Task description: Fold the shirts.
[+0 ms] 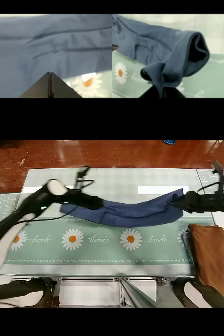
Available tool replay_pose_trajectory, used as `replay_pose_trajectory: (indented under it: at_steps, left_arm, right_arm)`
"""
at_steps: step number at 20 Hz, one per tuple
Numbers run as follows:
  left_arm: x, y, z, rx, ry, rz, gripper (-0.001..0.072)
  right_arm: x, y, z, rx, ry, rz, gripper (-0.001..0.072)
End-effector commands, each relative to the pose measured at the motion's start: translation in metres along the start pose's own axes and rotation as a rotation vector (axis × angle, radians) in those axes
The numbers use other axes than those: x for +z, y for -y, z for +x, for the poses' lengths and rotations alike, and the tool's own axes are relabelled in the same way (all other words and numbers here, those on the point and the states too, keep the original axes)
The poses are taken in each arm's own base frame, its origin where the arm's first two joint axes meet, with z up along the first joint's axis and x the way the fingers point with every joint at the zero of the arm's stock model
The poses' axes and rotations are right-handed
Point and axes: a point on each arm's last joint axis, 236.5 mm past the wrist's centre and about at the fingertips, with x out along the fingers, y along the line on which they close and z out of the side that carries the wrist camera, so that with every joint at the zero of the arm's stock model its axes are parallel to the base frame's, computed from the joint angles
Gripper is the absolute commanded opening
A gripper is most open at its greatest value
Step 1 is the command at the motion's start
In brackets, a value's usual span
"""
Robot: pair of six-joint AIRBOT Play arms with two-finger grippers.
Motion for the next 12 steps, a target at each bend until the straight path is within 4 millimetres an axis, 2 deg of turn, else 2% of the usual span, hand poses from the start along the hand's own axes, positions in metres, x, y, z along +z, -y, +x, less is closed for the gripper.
replay_pose_trajectory:
  at_steps: [1,2,4,6,8,10,12]
  left_arm:
    - [-0.002,0.066,0.066,-0.078,-0.090,0.042,0.0018]
    - [-0.006,0.085,0.083,-0.102,-0.120,0.051,0.0018]
    - [-0.029,0.122,0.113,-0.144,-0.203,0.099,0.0018]
    - [-0.066,0.156,0.137,-0.197,-0.311,0.108,0.0018]
    - [-0.104,0.188,0.149,-0.262,-0.403,0.097,0.0019]
    - [-0.119,0.204,0.153,-0.287,-0.426,0.105,0.0019]
    - [-0.109,0.201,0.149,-0.289,-0.406,0.107,0.0019]
  right_arm:
    - [-0.034,-0.031,-0.034,-0.003,0.045,-0.018,0.0031]
    - [-0.041,-0.037,-0.039,-0.001,0.057,-0.020,0.0031]
    - [-0.048,-0.045,-0.048,-0.001,0.092,-0.029,0.0031]
    - [-0.049,-0.053,-0.055,0.004,0.124,-0.040,0.0031]
    - [-0.049,-0.054,-0.056,0.005,0.129,-0.043,0.0031]
    - [-0.045,-0.052,-0.056,-0.001,0.145,-0.042,0.0031]
    - [-0.041,-0.052,-0.057,-0.002,0.161,-0.039,0.0031]
